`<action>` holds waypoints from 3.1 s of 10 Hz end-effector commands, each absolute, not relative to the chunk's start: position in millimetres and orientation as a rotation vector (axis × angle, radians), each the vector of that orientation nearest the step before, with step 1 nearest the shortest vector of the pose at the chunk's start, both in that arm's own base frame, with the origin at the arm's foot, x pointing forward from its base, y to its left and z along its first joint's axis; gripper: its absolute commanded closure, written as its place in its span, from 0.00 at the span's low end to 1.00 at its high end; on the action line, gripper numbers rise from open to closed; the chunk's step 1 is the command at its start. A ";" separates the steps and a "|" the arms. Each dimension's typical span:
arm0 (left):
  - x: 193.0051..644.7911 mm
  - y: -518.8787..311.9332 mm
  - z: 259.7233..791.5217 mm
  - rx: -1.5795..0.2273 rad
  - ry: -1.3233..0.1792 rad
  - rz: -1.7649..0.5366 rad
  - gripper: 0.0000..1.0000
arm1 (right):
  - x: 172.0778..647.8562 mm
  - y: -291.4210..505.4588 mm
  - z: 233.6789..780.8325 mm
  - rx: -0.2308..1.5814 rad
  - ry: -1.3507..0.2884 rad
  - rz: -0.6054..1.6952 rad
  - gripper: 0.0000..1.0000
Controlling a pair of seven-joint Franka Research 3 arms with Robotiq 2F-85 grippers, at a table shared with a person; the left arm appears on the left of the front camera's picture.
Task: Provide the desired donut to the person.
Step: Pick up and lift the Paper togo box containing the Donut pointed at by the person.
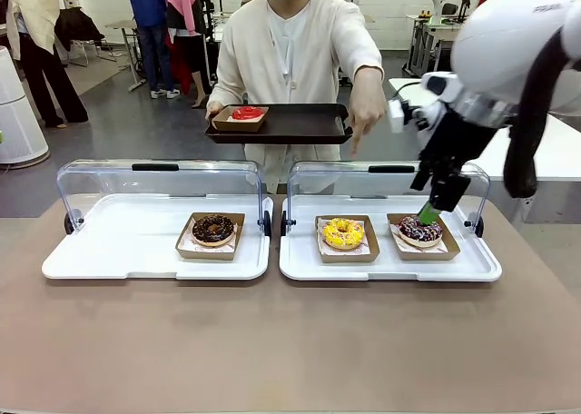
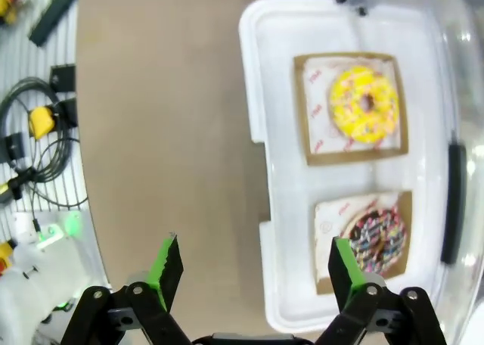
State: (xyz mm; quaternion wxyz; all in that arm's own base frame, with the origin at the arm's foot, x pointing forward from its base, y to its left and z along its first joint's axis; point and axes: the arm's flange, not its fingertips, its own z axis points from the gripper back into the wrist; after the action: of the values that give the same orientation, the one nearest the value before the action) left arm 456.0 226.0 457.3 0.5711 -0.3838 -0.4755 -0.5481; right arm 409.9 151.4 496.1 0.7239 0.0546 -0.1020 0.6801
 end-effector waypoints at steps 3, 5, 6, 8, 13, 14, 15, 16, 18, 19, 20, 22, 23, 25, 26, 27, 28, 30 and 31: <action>456.4 227.2 459.9 -0.908 -1.127 -1.282 0.00 | 447.7 203.1 469.4 0.061 -0.123 1.652 0.00; 456.4 227.2 459.9 -0.908 -1.127 -1.282 0.00 | 464.5 216.2 450.0 0.043 -0.091 1.640 0.00; 456.4 227.2 459.9 -0.908 -1.127 -1.282 0.00 | 470.2 221.6 439.2 0.039 -0.075 1.636 0.00; 456.4 227.2 459.9 -0.908 -1.127 -1.282 0.00 | 473.7 227.6 421.5 0.054 -0.052 1.664 0.00; 456.4 227.2 459.9 -0.908 -1.127 -1.282 0.00 | 469.8 226.1 416.7 0.090 -0.051 1.667 0.00; 456.4 227.2 459.9 -0.908 -1.127 -1.282 0.00 | 469.8 226.1 416.7 0.090 -0.051 1.667 0.00; 456.4 227.2 459.9 -0.908 -1.127 -1.282 0.00 | 469.8 226.1 416.7 0.090 -0.051 1.667 0.00; 456.4 227.2 459.9 -0.908 -1.127 -1.282 0.00 | 469.6 226.7 415.6 0.092 -0.048 1.667 0.00; 456.4 227.2 459.9 -0.908 -1.127 -1.282 0.00 | 468.1 228.5 394.6 0.042 -0.042 1.594 0.00; 456.4 227.2 459.9 -0.908 -1.127 -1.282 0.00 | 467.2 230.1 385.7 0.013 -0.031 1.540 0.00; 456.4 227.2 459.9 -0.908 -1.127 -1.282 0.00 | 464.1 232.8 377.6 -0.016 -0.017 1.508 0.00; 456.4 227.2 459.9 -0.908 -1.127 -1.282 0.00 | 459.1 238.1 364.7 -0.035 -0.010 1.506 0.00; 456.4 227.2 459.9 -0.908 -1.127 -1.282 0.00 | 462.5 236.1 358.8 -0.036 -0.001 1.498 0.00; 456.4 227.2 459.9 -0.908 -1.127 -1.282 0.00 | 472.0 231.4 350.2 -0.024 0.010 1.513 0.00; 456.4 227.2 459.9 -0.908 -1.127 -1.282 0.00 | 476.7 227.9 347.5 -0.020 0.014 1.496 0.00; 456.4 227.2 459.9 -0.908 -1.127 -1.282 0.00 | 480.2 224.3 346.0 -0.014 0.007 1.491 0.00; 456.4 227.2 459.9 -0.908 -1.127 -1.282 0.00 | 482.9 222.2 345.4 -0.018 -0.010 1.510 0.00; 456.4 227.2 459.9 -0.908 -1.127 -1.282 0.00 | 486.8 220.8 343.6 -0.043 -0.038 1.563 0.00; 456.4 227.2 459.9 -0.908 -1.127 -1.282 0.00 | 489.1 221.0 341.6 -0.041 -0.049 1.586 0.00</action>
State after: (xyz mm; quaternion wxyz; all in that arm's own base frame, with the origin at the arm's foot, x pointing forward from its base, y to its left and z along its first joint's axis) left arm 456.1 226.1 457.2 0.5712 -0.3839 -0.4755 -0.5480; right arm 483.2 220.4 348.4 0.7177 -0.0053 -0.0140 0.6962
